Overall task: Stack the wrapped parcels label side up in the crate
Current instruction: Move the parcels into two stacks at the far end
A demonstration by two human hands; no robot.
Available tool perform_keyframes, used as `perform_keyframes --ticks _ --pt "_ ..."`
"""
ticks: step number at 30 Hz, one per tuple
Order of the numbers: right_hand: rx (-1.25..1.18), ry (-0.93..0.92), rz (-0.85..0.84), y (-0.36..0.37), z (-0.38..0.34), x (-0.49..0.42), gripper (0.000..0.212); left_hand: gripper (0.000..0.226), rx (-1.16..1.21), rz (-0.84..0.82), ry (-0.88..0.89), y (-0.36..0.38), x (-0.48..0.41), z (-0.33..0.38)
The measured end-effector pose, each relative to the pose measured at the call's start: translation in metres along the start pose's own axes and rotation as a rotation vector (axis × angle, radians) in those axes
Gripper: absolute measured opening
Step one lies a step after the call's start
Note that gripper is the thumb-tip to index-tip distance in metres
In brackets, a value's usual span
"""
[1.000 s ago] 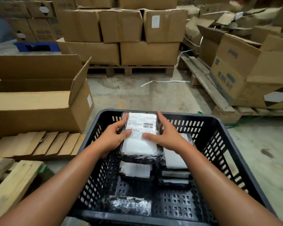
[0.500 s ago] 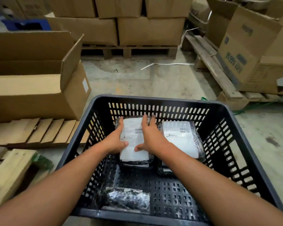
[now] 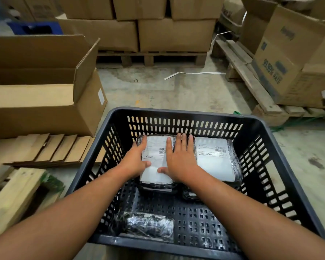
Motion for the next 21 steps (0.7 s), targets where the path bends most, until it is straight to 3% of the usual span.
perform_keyframes --ticks 4,8,11,21 --pt "0.030 -0.001 -0.107 0.009 0.007 0.005 0.133 0.114 -0.155 -0.122 0.038 0.009 0.002 -0.002" --pt "0.069 -0.092 -0.194 0.020 0.013 0.010 0.157 0.160 -0.446 -0.396 0.098 0.026 0.007 -0.011" --pt "0.123 -0.152 -0.201 0.023 0.011 0.011 0.158 0.160 -0.530 -0.360 0.140 0.033 0.003 -0.015" --pt "0.121 -0.167 -0.144 0.022 0.009 0.008 0.158 0.163 -0.447 -0.280 0.198 0.032 -0.006 -0.021"
Point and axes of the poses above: each hand's wrist, its own x-axis away from the middle knuckle, its own y-axis out of the palm, z = x × y, the point moved 6 cm from there along -x, towards the middle knuckle, and after that the axes turned 6 degrees about -y, right-handed, at the moved point
